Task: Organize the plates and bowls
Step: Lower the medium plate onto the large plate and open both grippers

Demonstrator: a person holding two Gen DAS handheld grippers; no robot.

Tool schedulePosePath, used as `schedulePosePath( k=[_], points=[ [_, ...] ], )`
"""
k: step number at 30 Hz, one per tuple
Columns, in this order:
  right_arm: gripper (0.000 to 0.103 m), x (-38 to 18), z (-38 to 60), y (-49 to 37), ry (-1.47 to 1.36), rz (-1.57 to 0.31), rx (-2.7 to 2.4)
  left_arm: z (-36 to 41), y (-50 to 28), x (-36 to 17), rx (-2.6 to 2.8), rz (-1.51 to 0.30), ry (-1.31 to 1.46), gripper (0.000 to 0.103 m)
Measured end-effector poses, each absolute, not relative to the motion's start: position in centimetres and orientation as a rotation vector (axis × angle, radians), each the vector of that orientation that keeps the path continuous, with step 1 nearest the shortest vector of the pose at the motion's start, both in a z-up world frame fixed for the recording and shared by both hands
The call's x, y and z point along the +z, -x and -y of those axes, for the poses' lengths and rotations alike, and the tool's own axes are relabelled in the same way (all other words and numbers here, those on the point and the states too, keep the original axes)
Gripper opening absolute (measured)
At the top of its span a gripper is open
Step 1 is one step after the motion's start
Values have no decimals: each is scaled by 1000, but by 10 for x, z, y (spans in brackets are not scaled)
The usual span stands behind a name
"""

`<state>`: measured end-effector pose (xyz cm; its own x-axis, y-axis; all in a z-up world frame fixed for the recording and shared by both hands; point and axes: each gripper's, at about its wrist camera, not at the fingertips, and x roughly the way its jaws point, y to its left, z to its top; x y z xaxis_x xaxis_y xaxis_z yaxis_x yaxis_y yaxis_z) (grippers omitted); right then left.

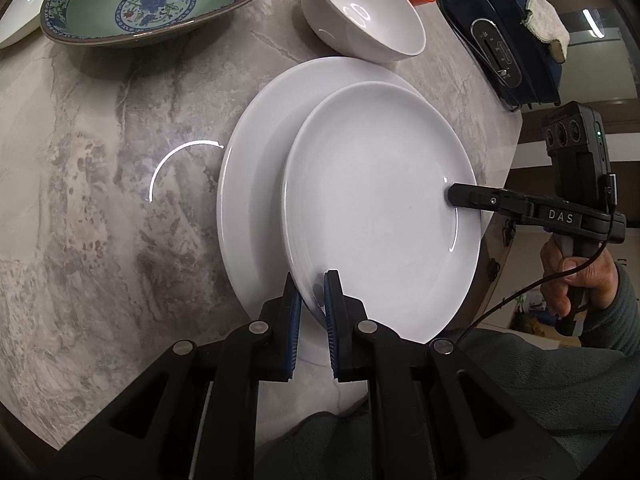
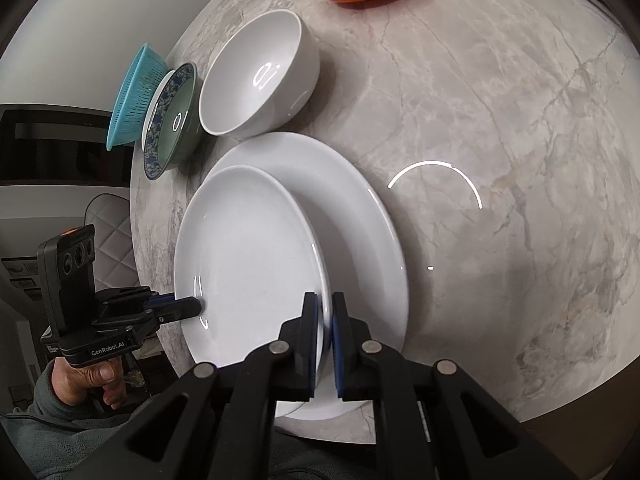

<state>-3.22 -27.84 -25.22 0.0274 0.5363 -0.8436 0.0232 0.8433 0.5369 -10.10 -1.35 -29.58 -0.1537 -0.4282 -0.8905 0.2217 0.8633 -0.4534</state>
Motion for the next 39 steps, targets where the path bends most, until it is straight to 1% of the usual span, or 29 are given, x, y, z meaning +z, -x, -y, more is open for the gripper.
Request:
schedulePosePath(
  k=[15,22,25,26,27,28,29,30,32,37,38,39],
  points=[
    [10,-264,264,32,-399,-1502,405,14,100,-307,-548,-1631,196,10],
    [11,-262,263,33,-369,-1490,417,5,98,-308,-545,-1612,243,12],
    [15,-262,263,33,-365,-1487,428,3,101,-305,-560,-1594,271,21],
    [16,-262,263,33,-362,-1484,434,2,101,-304,-568,-1588,278,27],
    [18,-261,262,34,-358,-1481,438,2,101,-302,-577,-1581,287,36],
    [20,-261,263,33,-356,-1479,443,3,102,-301,-591,-1571,303,42],
    [22,-260,263,33,-356,-1477,447,4,102,-299,-609,-1558,315,56],
    [25,-260,262,33,-354,-1476,451,7,104,-297,-621,-1547,313,64],
    [27,-258,260,34,-343,-1467,455,14,105,-294,-632,-1539,285,68],
    [28,-257,260,32,-328,-1469,450,14,106,-293,-621,-1531,296,68],
    [29,-256,260,32,-325,-1469,450,12,105,-292,-614,-1527,300,68],
    [32,-256,261,32,-325,-1468,453,10,105,-290,-607,-1523,304,70]
  ],
)
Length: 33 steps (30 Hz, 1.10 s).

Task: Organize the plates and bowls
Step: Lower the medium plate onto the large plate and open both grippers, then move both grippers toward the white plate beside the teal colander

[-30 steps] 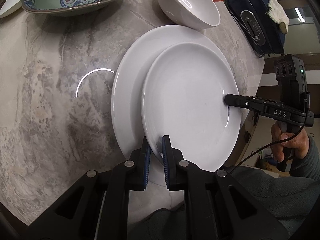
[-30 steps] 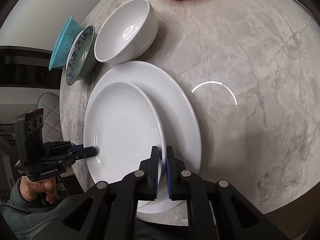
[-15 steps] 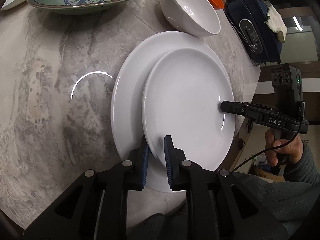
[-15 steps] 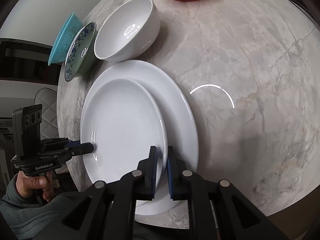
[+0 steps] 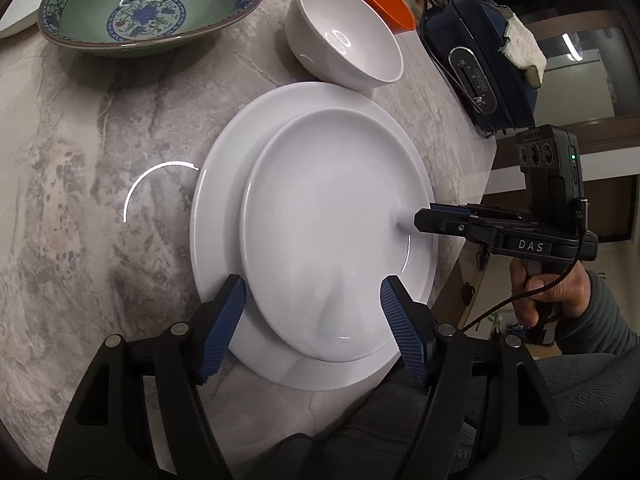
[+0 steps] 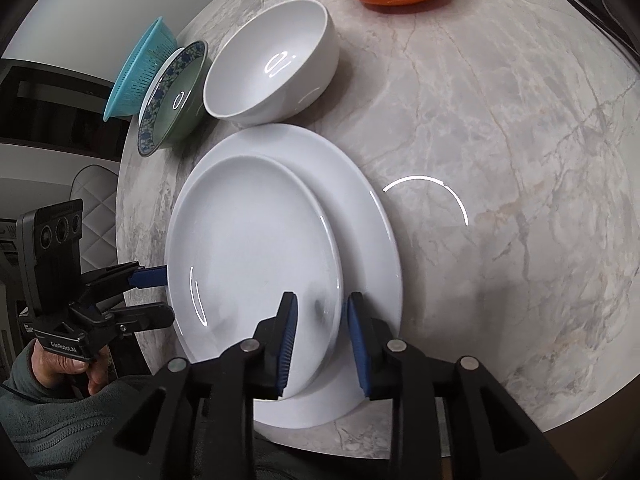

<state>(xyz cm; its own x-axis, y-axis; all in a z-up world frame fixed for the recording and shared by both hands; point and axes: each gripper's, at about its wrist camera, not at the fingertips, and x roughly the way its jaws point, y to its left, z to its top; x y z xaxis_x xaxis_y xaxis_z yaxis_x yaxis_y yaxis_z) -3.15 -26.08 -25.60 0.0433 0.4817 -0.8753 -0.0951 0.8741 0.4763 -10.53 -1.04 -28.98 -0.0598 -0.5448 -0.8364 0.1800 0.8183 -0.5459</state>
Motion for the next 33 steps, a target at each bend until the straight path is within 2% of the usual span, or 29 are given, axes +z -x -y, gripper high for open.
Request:
schedulePosePath(
  k=[4,6,7,8,10,13,15,18,20,26,33],
  points=[
    [42,-250,267,31,-331,-1453,454,-8,105,-275,-565,-1480,345,75],
    [42,-243,274,32,-348,-1422,463,-27,104,-262,-537,-1420,411,78],
    [44,-237,279,32,-371,-1395,472,-40,103,-256,-521,-1389,458,81],
    [46,-232,286,32,-403,-1364,481,-54,102,-252,-505,-1357,512,92],
    [61,-221,304,30,-490,-1296,465,-87,101,-246,-455,-1292,613,102],
    [74,-207,337,19,-617,-1194,397,-136,96,-247,-351,-1236,732,102],
    [79,-199,351,7,-687,-1150,372,-162,95,-248,-280,-1195,782,102],
    [80,-179,356,-19,-750,-1082,402,-191,92,-229,-239,-1043,771,103],
    [83,-163,352,-39,-781,-1029,440,-200,85,-221,-239,-1006,753,102],
    [84,-131,296,-110,-704,-1003,579,-214,58,-227,-169,-1071,764,102],
    [84,-126,193,-196,-567,-1065,756,-235,18,-251,-105,-1127,793,101]
  ],
)
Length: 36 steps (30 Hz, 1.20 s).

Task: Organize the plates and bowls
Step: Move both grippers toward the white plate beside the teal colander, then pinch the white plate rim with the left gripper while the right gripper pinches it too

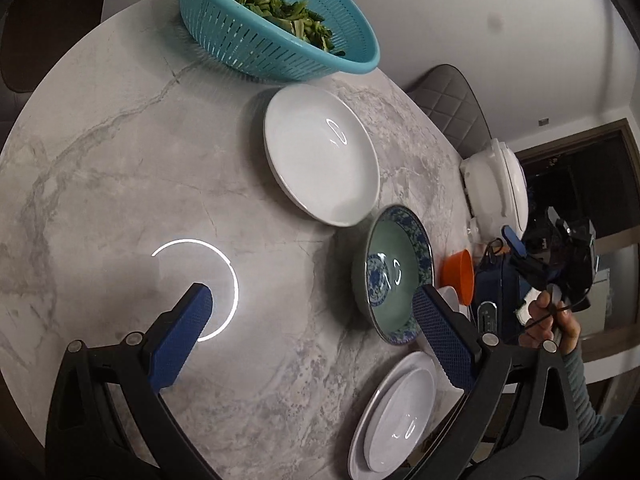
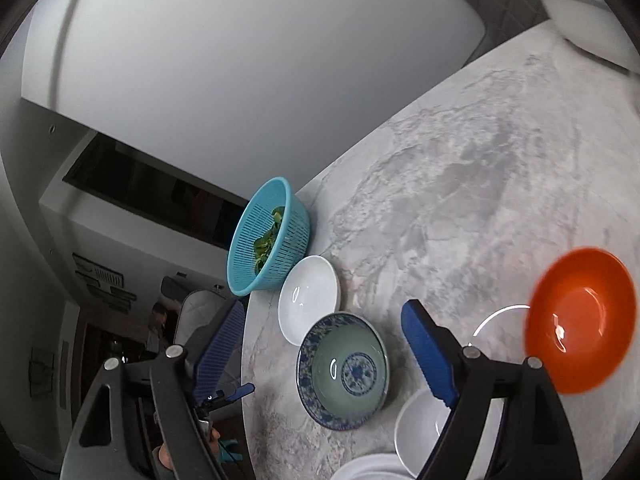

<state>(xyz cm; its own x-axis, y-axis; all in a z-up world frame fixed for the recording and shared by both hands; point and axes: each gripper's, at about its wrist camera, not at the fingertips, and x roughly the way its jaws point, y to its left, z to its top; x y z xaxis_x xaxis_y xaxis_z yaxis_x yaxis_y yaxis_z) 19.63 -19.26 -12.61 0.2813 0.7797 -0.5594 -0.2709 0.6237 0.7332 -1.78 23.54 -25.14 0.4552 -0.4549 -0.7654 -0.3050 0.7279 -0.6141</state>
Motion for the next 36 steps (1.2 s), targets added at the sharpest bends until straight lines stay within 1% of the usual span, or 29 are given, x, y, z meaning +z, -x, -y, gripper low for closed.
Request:
schedulePosePath(
  k=[5,8,10,11,13,14,16,18,21,22,26,30,31,33,36],
  points=[
    [83,-146,108,-249,-445,-1172,850,-254,-19,-260,-72,-1095,805,101],
    [81,-164,66,-270,-358,-1246,894,-263,-38,-264,-48,-1094,799,101],
    [75,-181,43,-282,-285,-1312,897,-265,-49,-266,-42,-1090,796,100],
    [74,-189,34,-287,-253,-1341,894,-265,-53,-267,-33,-1094,784,100],
    [68,-204,21,-294,-221,-1396,908,-265,-62,-272,-29,-1111,769,100],
    [67,-211,16,-297,-208,-1413,912,-263,-66,-276,-25,-1121,766,99],
    [65,-222,9,-301,-196,-1441,918,-261,-72,-283,-26,-1143,768,93],
    [62,-232,4,-304,-189,-1466,920,-260,-75,-290,-22,-1169,766,79],
    [56,-244,-1,-305,-181,-1496,922,-256,-81,-294,-26,-1189,752,67],
    [54,-247,-3,-306,-182,-1504,928,-254,-82,-294,-25,-1198,743,67],
    [52,-253,-12,-306,-167,-1526,935,-248,-92,-301,-19,-1229,734,60],
    [47,-257,-22,-307,-147,-1537,946,-248,-98,-303,-23,-1239,728,47],
    [44,-258,-25,-306,-137,-1541,945,-248,-93,-299,-21,-1240,726,45],
    [41,-257,-29,-303,-123,-1551,946,-248,-93,-298,-17,-1247,724,37],
    [35,-261,-35,-303,-99,-1565,938,-247,-91,-298,-28,-1254,730,33]
  ],
)
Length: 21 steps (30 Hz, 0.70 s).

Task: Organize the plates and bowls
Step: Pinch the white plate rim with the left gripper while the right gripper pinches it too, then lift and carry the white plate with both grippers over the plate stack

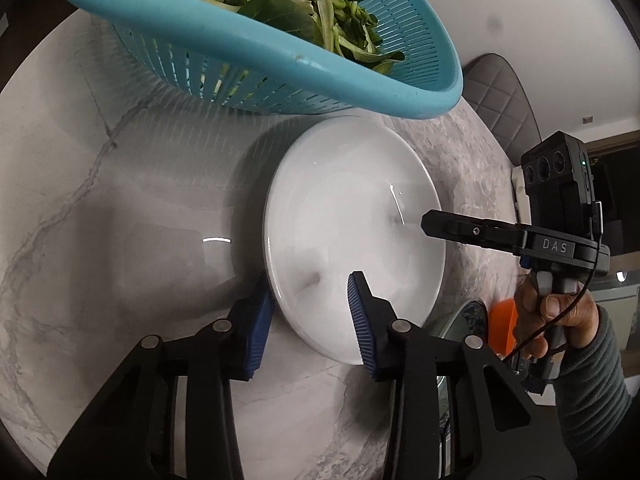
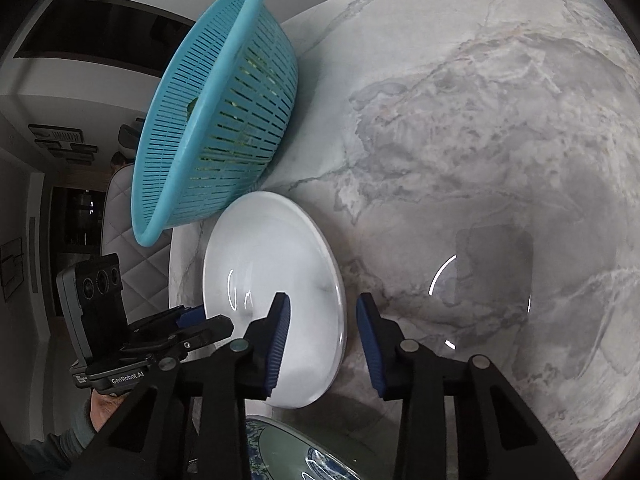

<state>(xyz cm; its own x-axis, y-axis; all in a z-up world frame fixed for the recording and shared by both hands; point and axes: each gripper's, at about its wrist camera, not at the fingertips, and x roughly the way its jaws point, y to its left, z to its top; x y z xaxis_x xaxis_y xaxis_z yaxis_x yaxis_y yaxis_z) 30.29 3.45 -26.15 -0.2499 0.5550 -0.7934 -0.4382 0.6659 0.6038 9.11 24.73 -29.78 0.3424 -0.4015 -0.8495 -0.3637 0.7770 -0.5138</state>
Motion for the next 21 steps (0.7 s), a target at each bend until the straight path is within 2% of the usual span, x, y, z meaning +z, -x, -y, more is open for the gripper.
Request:
schedulePosePath(
  k=[5,10,15,21],
  points=[
    [30,-268,-49,-301,-64,-1583,922,-242,-96,-297,-21,-1253,727,31],
    [13,-269,-44,-300,-39,-1592,889,-241,-100,-298,-3,-1268,702,17],
    [11,-267,-38,-304,-50,-1585,870,-242,-102,-300,5,-1275,687,11],
    [11,-262,-25,-308,-65,-1571,861,-242,-104,-302,18,-1276,681,11]
  ],
)
